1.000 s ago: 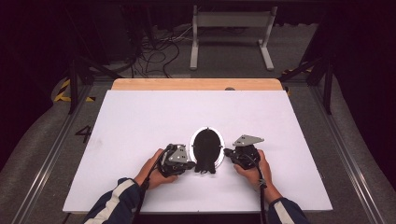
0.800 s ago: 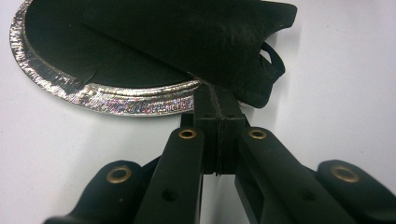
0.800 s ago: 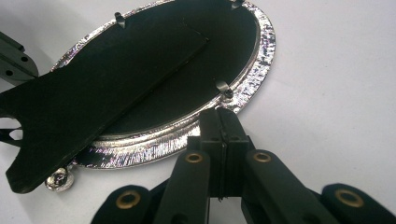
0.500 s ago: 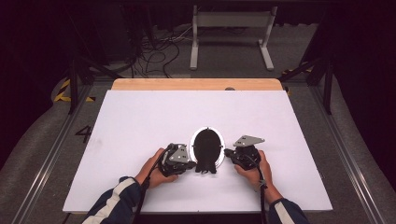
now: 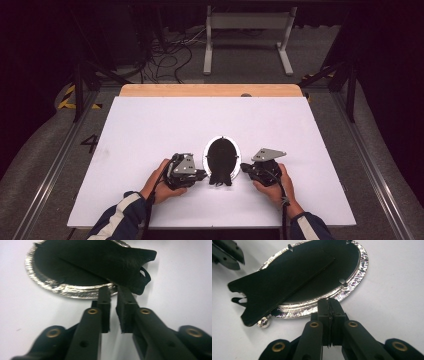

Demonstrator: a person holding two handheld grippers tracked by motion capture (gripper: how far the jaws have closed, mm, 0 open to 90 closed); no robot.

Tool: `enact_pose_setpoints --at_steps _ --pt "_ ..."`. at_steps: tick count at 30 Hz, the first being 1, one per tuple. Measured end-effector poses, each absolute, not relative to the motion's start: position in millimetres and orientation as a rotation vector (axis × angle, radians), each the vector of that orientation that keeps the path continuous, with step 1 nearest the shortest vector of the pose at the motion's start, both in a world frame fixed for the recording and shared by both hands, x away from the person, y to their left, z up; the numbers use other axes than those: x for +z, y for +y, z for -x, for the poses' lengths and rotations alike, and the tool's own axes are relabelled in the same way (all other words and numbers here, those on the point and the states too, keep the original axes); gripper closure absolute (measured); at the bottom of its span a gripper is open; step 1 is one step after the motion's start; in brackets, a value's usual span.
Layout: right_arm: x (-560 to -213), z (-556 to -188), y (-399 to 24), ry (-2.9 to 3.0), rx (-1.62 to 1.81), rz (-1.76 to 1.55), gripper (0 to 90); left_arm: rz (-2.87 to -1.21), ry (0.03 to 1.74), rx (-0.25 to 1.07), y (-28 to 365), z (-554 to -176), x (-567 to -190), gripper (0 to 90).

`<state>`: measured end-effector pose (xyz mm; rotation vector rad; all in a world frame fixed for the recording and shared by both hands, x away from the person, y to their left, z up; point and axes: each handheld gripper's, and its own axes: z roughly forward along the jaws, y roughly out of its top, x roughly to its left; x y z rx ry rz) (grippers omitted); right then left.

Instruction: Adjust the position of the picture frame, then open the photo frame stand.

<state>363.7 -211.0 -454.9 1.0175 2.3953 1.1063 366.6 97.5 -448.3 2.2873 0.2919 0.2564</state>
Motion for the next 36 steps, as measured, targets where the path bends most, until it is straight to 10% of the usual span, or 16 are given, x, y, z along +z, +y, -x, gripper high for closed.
enact_pose_setpoints --at_steps 18,36 --pt "-443.8 -336.5 -226.2 2.457 1.149 -1.037 78.6 -2.016 0.679 0.417 227.8 -306.8 -446.6 28.7" --pt "-450.4 -327.7 -187.9 2.623 1.031 -0.865 69.4 -2.058 0.820 0.484 267.1 -283.2 -458.4 21.2"
